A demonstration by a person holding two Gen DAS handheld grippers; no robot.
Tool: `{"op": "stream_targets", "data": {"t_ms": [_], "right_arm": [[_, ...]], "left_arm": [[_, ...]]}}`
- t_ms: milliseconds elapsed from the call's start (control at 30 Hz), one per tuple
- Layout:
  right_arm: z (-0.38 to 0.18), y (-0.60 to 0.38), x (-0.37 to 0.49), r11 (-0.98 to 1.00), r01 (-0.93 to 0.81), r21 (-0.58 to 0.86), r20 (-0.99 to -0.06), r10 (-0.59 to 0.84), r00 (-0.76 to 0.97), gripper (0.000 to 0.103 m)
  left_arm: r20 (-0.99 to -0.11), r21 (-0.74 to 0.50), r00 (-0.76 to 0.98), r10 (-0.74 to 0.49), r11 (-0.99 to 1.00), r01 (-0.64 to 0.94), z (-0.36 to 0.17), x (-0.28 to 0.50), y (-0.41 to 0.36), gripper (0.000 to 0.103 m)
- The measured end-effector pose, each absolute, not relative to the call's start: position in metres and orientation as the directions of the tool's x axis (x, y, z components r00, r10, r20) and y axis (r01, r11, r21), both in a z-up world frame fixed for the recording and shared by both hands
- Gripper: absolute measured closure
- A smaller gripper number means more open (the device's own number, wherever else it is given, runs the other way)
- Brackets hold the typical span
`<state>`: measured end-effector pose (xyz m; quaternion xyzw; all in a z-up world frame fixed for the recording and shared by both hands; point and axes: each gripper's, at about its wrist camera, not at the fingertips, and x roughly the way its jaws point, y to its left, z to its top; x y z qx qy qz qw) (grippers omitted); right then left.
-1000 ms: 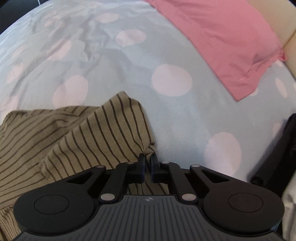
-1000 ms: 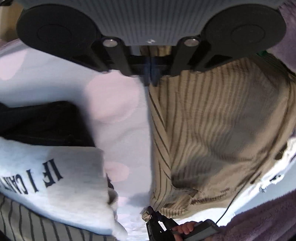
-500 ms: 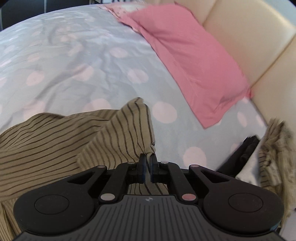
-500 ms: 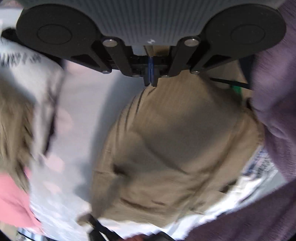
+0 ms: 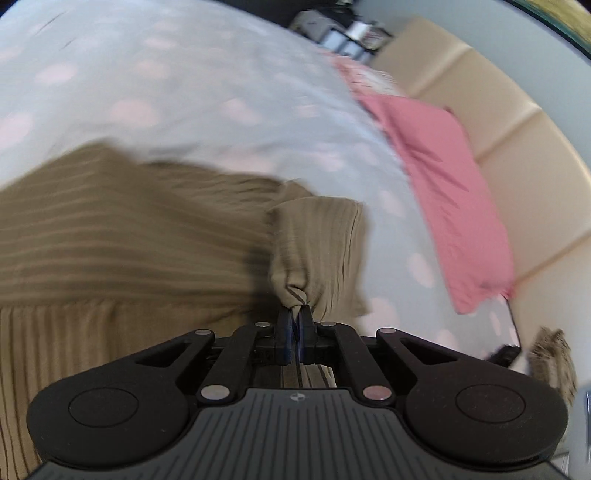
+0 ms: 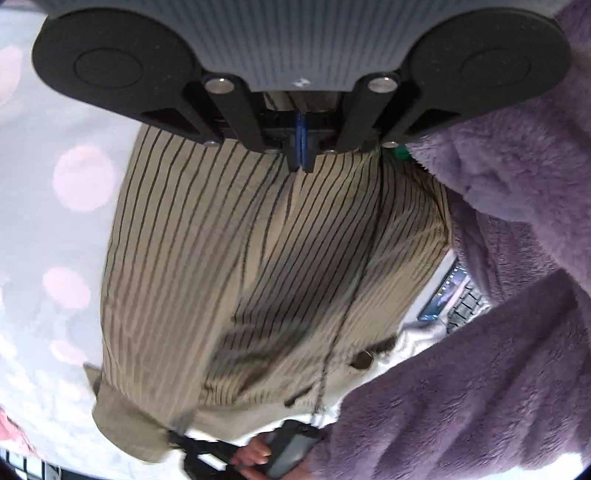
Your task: Fold clothes
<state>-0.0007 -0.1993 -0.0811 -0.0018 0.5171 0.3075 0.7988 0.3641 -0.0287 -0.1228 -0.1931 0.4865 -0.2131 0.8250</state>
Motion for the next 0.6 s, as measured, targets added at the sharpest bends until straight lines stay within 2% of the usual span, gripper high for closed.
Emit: {"op": "stream_targets", "data": {"t_ms": [167,233,367,467,600], "right_arm": [[-0.100,-0.184,0.006,0.830,-0.460,0.314,-0.845,0.466,0.262,0.102],[-0.105,-0.173,0.005,0.833,-0.475,0.283,-0.860,0.440,0.259,0.102],[-0.115,-0.162,0.004,0.836,-0.488,0.250,-0.872,0.414,0.263,0.102],[-0.123,-0.157,0.004,0.833,-0.494,0.248,-0.872,0.414,0.262,0.101],[-0.132,-0.156,0.000,0.804,-0.500,0.321,-0.850,0.478,0.222,0.092]], "left_arm": [[-0.691,-0.590,0.450,-0.566,0.801,0.103,-0.162,0.371,-0.015,0.101],[-0.697,-0.579,0.452,-0.557,0.809,0.102,-0.168,0.373,-0.018,0.101],[-0.710,-0.546,0.470,-0.524,0.831,0.102,-0.167,0.369,-0.020,0.081],[-0.712,-0.519,0.489,-0.503,0.847,0.116,-0.158,0.356,-0.015,0.080],[-0.726,-0.467,0.484,-0.489,0.867,0.175,-0.143,0.315,-0.003,0.080]]}}
